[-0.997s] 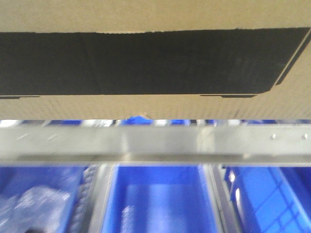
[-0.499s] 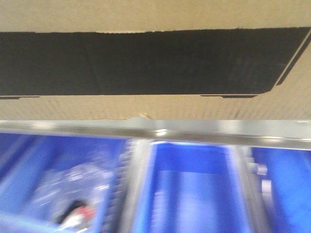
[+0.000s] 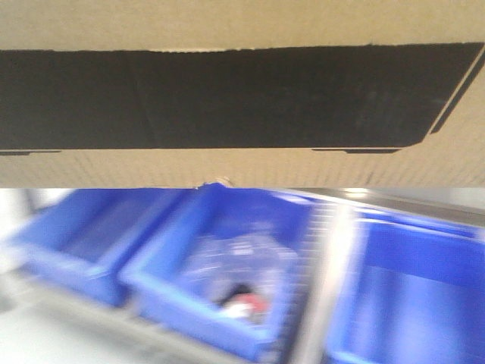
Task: Grab box from left shelf to table start
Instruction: 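Hold the box with both grippers while the base turns away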
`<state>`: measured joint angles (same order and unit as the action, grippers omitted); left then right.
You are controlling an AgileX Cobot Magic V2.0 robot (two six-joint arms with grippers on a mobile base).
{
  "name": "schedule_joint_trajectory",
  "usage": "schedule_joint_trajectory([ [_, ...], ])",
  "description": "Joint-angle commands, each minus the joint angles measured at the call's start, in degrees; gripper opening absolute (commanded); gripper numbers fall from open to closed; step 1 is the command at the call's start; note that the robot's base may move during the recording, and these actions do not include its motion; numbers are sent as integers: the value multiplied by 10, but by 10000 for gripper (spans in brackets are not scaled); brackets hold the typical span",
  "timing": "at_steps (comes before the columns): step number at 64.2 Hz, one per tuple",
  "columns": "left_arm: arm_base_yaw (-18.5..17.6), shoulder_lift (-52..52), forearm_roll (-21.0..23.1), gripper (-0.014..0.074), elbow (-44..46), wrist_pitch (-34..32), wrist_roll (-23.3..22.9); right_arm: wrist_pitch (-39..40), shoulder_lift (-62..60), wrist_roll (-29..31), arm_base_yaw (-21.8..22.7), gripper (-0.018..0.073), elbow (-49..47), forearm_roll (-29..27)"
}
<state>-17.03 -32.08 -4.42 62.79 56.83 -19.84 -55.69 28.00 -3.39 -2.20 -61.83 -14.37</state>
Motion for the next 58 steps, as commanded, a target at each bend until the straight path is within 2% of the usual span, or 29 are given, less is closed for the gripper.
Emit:
schedule_joint_trajectory([
  [1, -1, 5, -13, -102, 26, -118, -26, 73, 6, 0, 3, 55, -15, 58],
  [58, -1, 5, -13, -102, 26, -118, -26, 73, 6, 0, 3, 55, -15, 58],
])
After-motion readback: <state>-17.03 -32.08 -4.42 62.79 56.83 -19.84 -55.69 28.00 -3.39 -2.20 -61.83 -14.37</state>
